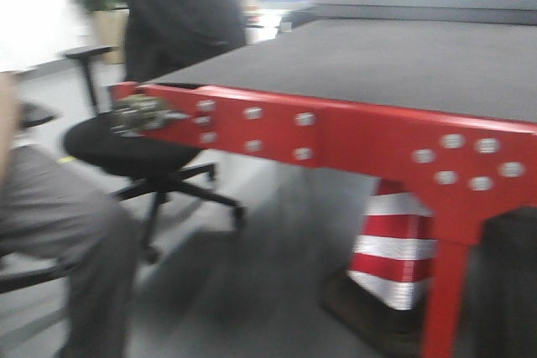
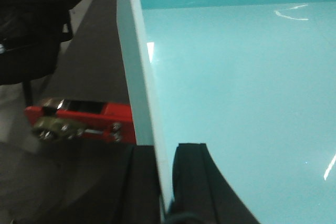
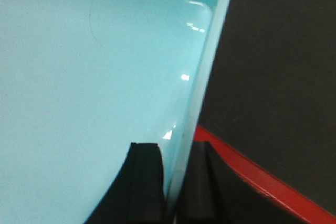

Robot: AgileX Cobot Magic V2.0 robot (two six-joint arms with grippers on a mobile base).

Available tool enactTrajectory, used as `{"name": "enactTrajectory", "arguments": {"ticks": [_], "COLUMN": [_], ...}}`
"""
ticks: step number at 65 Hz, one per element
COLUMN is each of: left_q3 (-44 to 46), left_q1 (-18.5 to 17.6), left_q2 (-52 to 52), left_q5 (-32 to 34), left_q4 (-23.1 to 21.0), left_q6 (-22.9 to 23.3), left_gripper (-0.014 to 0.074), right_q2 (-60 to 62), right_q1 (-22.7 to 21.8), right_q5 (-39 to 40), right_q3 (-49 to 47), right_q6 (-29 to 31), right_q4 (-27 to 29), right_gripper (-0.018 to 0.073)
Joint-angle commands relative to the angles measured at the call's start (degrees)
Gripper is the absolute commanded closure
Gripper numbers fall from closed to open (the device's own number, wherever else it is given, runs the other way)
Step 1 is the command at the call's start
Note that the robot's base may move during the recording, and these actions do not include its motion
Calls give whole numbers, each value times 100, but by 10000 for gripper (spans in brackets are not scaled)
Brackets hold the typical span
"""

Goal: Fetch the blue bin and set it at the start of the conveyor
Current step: 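Lower the held teal bin onto the near end of the conveyor belt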

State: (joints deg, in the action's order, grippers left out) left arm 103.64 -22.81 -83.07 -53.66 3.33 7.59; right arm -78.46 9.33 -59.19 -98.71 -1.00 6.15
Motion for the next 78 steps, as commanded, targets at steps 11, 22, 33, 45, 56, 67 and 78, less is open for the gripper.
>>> {"name": "enactTrajectory", "arguments": {"ticks": [11,22,33,45,56,67,78], "left_q3": [57,57,57,57,57,57,57], "left_q1": [-42,-42,-31,-31,-31,-31,-31], "left_q2": [91,91,91,91,91,91,91], "left_q5": [362,362,364,364,364,364,364], "left_q4": [-245,-245,-245,-245,-245,-245,-245], "left_q6": [-86,-86,-86,-86,-86,-86,-86], "left_gripper": [708,708,708,708,708,708,708], "right_q2": [65,65,65,65,65,65,65], "right_q1": [3,3,3,3,3,3,3], "right_q5": [189,189,189,189,189,189,189], "right_q3": [-59,-59,-59,-59,-59,-59,-59], "right_q6": [152,152,152,152,152,152,152], "right_q4": [104,104,104,104,104,104,104], "right_gripper": [711,711,711,711,711,711,711]}}
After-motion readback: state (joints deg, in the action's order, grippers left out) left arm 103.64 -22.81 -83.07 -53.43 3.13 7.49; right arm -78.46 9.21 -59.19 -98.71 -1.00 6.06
